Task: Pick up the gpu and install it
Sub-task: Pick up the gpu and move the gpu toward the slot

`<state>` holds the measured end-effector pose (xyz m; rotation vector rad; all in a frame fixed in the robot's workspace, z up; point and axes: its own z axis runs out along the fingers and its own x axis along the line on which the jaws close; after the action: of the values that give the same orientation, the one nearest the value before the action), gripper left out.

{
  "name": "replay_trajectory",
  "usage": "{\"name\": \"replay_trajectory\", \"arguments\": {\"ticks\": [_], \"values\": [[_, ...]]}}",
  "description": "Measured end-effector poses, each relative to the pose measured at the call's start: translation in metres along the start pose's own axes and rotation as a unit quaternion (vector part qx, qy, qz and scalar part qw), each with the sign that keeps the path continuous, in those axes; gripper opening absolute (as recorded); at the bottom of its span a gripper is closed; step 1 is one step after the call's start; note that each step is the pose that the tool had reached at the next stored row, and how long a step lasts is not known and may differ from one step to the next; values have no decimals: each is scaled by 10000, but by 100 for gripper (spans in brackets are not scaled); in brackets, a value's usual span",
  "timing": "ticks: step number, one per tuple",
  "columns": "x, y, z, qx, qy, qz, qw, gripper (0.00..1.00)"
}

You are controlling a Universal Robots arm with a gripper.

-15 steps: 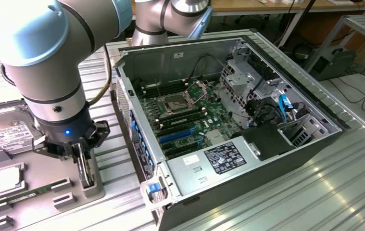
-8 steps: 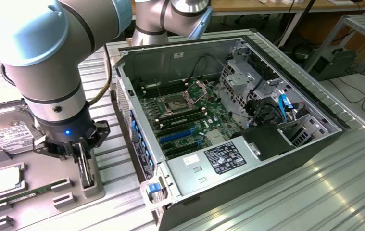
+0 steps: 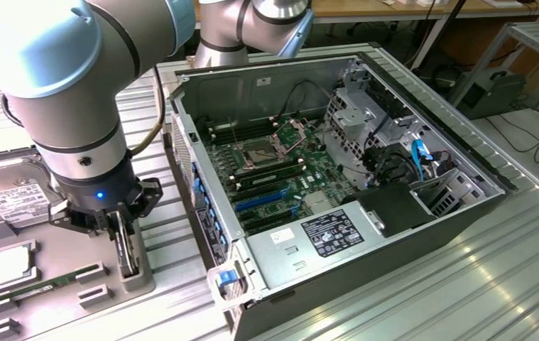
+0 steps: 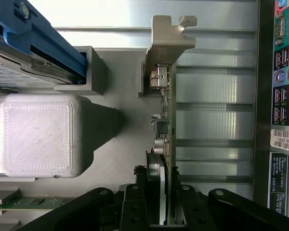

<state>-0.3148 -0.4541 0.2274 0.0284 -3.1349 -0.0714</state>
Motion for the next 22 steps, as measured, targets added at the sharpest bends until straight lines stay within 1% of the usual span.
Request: {"name": "replay_trajectory", "arguments": {"ticks": [3, 7, 10, 12, 13, 14, 22], "values": [[0, 0, -5, -1, -2, 0, 10000, 28], [0, 4, -85, 0, -1, 0, 10000, 28], [1, 10, -210, 0, 0, 0, 10000, 28], [1, 11, -246, 0, -1, 0, 10000, 28], [2, 14, -304, 0, -1, 0, 10000, 28], [1, 15, -320, 1, -2, 0, 10000, 28], [1, 16, -344, 3, -2, -2, 10000, 28]]}}
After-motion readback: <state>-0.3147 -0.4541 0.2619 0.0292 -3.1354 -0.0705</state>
